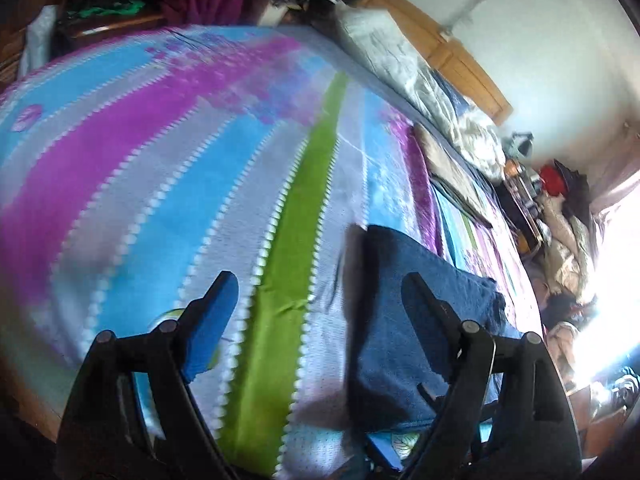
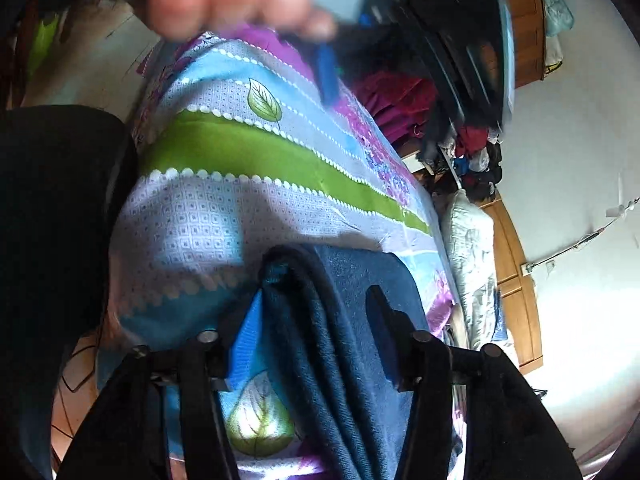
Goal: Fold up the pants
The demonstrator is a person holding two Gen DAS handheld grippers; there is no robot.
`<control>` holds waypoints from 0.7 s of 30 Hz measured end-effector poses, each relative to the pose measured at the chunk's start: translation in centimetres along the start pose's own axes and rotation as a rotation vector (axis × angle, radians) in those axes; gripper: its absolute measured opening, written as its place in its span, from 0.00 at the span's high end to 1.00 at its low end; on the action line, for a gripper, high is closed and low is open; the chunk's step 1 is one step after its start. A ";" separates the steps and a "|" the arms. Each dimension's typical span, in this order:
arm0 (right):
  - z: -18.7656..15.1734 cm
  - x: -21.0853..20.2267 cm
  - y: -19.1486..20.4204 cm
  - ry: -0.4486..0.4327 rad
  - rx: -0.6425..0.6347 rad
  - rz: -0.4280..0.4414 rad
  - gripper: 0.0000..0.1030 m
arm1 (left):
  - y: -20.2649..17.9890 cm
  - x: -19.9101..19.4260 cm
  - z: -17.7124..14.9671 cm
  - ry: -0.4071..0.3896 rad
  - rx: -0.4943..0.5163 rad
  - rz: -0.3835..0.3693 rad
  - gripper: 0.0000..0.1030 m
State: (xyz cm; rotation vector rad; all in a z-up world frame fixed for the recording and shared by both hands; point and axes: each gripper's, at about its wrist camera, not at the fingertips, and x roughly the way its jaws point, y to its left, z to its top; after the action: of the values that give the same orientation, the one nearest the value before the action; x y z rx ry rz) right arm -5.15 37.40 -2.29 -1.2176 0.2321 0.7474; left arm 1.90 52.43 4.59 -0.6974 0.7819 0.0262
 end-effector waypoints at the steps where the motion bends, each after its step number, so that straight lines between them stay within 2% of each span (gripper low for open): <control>1: 0.0 0.0 -0.1 0.003 -0.001 0.020 0.65 | -0.5 0.8 0.3 0.033 0.020 -0.027 0.19; 2: 0.0 0.1 0.0 0.008 -0.002 0.033 0.70 | -1.3 1.7 0.7 0.069 0.053 -0.061 0.19; 5: 0.1 0.2 -0.4 0.019 0.012 0.064 0.72 | -3.5 4.3 1.9 0.130 0.164 -0.124 0.22; 8: 0.2 0.5 -0.6 0.027 0.006 0.060 0.73 | -5.1 7.1 3.0 0.174 0.261 -0.132 0.24; 9: 0.2 0.7 -0.6 0.018 -0.001 0.046 0.72 | -5.5 8.5 3.2 0.212 0.283 -0.145 0.25; 11: -0.1 0.9 -0.4 0.002 -0.004 0.004 0.60 | -5.8 11.4 3.4 0.313 0.285 -0.162 0.33; 14: -0.3 1.1 -0.3 -0.018 -0.007 -0.018 0.60 | -6.1 14.1 3.0 0.390 0.271 -0.192 0.36; 15: -0.2 1.1 -0.3 -0.020 -0.003 -0.014 0.60 | -6.3 14.5 3.0 0.396 0.270 -0.203 0.38; 17: -0.3 1.0 -0.3 -0.013 0.021 0.022 0.68 | -6.5 15.2 3.0 0.395 0.269 -0.215 0.39; 21: -0.3 1.0 -0.9 -0.016 0.048 0.063 0.72 | -6.1 15.5 3.7 0.392 0.256 -0.238 0.39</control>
State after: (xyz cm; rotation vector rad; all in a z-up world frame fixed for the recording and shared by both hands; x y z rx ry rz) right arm -3.81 37.37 -2.23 -1.1626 0.2747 0.8014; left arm 17.10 46.30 -0.28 -0.5522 1.0492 -0.4313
